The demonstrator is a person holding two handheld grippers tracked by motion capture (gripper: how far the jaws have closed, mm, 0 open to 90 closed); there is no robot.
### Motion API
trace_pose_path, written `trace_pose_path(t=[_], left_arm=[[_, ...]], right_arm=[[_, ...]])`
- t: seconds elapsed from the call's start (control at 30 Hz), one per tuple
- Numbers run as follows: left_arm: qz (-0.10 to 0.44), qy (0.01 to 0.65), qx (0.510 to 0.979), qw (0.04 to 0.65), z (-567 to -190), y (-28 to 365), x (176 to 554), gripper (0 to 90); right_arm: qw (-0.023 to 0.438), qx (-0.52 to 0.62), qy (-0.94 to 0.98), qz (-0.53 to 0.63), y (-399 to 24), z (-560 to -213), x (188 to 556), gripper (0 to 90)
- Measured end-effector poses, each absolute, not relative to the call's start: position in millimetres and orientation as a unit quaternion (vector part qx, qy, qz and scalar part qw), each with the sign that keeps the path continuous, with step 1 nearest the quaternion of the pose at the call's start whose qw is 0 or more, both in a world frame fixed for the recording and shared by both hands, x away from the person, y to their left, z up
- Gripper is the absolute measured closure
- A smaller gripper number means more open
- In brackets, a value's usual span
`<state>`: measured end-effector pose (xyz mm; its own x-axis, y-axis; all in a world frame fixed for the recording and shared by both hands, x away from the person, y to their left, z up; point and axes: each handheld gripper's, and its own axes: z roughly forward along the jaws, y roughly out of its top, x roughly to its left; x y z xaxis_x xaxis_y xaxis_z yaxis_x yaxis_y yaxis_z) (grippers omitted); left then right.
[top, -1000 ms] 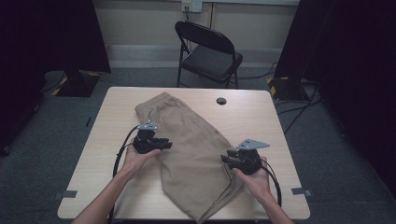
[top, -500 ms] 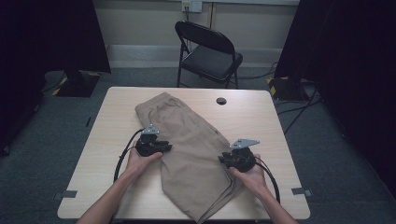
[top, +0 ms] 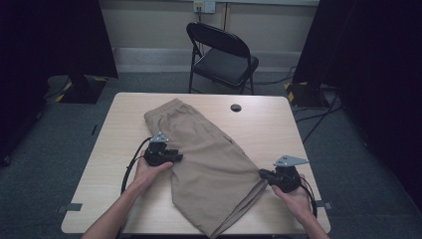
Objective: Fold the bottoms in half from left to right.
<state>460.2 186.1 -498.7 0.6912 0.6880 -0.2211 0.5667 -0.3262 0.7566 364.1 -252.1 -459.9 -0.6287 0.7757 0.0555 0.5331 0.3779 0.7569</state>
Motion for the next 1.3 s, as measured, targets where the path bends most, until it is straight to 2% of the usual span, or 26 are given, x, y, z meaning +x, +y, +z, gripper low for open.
trace_pose_path(t=[0.03,0.07,0.27,0.37,0.5,0.63,0.77,0.93,1.03,1.17,1.3], left_arm=[[0.068,0.388,0.812,0.431,-498.0,185.8,460.6,63.3],[0.069,0.386,0.815,0.427,-497.3,185.1,461.2,63.3],[0.067,0.390,0.813,0.427,-496.2,185.2,461.4,61.6],[0.065,0.387,0.807,0.441,-487.9,187.2,458.1,63.9],[0.062,0.384,0.809,0.441,-478.1,189.7,450.8,63.3],[0.063,0.376,0.809,0.448,-467.2,193.8,435.2,62.2],[0.056,0.391,0.808,0.437,-473.6,194.6,424.4,63.9],[0.040,0.399,0.809,0.429,-490.9,190.6,430.3,63.9],[0.060,0.404,0.807,0.427,-492.9,186.9,434.7,65.1],[0.055,0.399,0.805,0.435,-496.0,188.0,437.4,65.2],[0.073,0.393,0.809,0.430,-496.7,185.8,437.8,67.4]], right_arm=[[0.158,0.403,0.815,0.385,-254.7,-460.3,362.4,84.6],[0.166,0.417,0.809,0.380,-257.1,-458.9,360.3,79.6],[0.177,0.430,0.792,0.396,-261.4,-454.0,361.6,71.2],[0.179,0.408,0.793,0.415,-246.0,-447.9,369.9,72.2],[0.168,0.385,0.805,0.419,-229.9,-446.5,377.5,77.7],[0.158,0.367,0.815,0.420,-208.8,-449.6,393.2,78.6],[0.150,0.370,0.824,0.402,-198.6,-463.3,409.1,77.9],[0.147,0.382,0.839,0.358,-196.6,-483.1,420.2,75.0],[0.137,0.397,0.834,0.358,-199.0,-488.1,420.4,73.0],[0.139,0.393,0.837,0.354,-199.2,-488.4,418.9,71.5],[0.145,0.387,0.840,0.351,-198.0,-488.6,415.9,71.2]])
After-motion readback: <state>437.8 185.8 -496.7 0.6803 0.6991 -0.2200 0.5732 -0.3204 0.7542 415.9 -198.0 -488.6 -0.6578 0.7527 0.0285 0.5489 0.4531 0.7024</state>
